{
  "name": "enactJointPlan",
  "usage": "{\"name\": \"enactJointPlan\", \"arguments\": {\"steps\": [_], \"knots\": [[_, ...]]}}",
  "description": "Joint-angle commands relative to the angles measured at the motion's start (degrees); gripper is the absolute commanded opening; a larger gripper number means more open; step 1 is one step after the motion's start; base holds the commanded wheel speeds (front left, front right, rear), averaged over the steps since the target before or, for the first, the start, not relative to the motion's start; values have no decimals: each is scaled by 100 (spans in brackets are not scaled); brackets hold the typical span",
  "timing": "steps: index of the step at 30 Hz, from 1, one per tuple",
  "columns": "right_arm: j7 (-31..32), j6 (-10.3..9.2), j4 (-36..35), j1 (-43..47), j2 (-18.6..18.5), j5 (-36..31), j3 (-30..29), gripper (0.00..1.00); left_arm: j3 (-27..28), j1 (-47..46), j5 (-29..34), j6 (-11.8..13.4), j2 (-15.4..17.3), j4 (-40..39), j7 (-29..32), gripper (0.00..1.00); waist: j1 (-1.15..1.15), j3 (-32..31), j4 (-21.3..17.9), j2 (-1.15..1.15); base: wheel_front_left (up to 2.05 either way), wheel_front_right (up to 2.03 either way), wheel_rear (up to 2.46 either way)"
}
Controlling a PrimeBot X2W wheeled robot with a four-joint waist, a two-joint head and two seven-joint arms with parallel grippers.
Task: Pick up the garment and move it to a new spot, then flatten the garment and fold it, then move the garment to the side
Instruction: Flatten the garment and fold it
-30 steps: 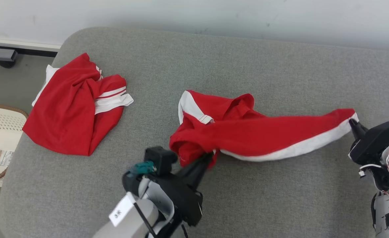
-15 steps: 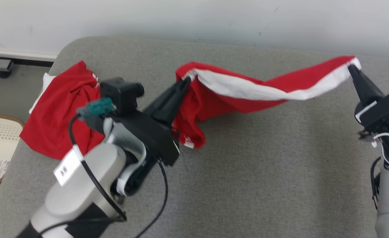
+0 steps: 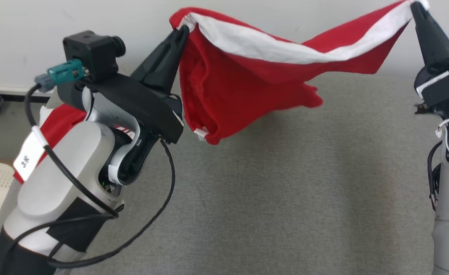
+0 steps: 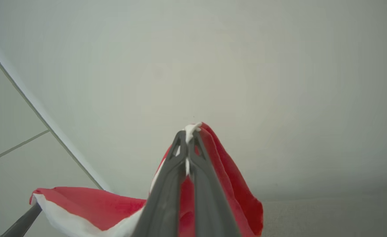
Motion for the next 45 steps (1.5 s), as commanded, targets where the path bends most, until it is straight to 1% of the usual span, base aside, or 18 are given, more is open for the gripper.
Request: {"name": "enactJointPlan", "arguments": {"steps": [1,3,7,11,13,16,19,22,25,29,32,34,37,39,42,45], "knots": [[-21,3,-33,-113,-19,-37,21,0,24,-101,-9,-3,19,-2,-18,0,0,-45,-122,1,0,0,0],[10,3,-39,-234,-19,-59,65,0,56,-119,-45,13,3,15,-29,0,0,-40,-192,1,0,0,0],[-8,3,-54,-565,-18,-405,143,0,134,-263,-132,26,-63,91,-2,0,0,84,-323,1,0,0,0],[51,3,102,-898,-13,-460,368,0,153,-488,-64,22,-43,235,46,0,0,345,-481,1,0,0,0],[32,3,238,-1098,-21,-503,446,0,185,-629,-86,5,-90,301,44,0,0,493,-556,1,0,0,0],[-110,3,441,-1512,-18,-751,537,0,195,-899,-40,-62,-154,420,31,0,0,779,-646,1,0,0,0],[-346,3,793,-1935,-15,-861,607,0,165,-1160,36,-241,-186,605,-55,0,0,1018,-735,1,0,0,0],[-539,3,1130,-2460,-19,-1059,693,0,212,-1493,79,-348,-232,823,-156,0,0,1259,-823,1,0,0,0],[-866,3,1438,-2948,-16,-1271,774,0,259,-1791,170,-407,-270,1082,-298,0,0,1518,-898,1,0,0,0],[-1467,3,1767,-3539,-15,-1561,958,0,407,-2208,246,-445,-375,1400,-645,0,0,1733,-939,1,0,0,0],[-1923,3,1942,-3876,-20,-1809,1088,0,370,-2481,401,-443,-444,1602,-889,0,0,1913,-940,1,0,0,0],[-2184,3,1985,-3980,-17,-1899,1151,0,335,-2589,538,-426,-499,1717,-1084,0,0,2033,-918,1,0,0,0],[-2356,3,1963,-4047,-11,-1976,1267,0,323,-2677,645,-433,-493,1771,-1236,0,0,2202,-914,1,0,0,0],[-2409,3,1930,-3898,-27,-1953,1360,0,291,-2621,694,-471,-522,1846,-1364,0,0,2334,-876,1,0,0,0],[-2288,3,1859,-3569,-160,-1868,1567,0,221,-2413,686,-575,-596,1969,-1446,0,0,2461,-836,1,0,0,0],[-1988,3,1648,-3234,-323,-1738,1769,0,65,-2289,727,-753,-609,2056,-1464,0,0,2548,-780,1,0,0,0]]}}
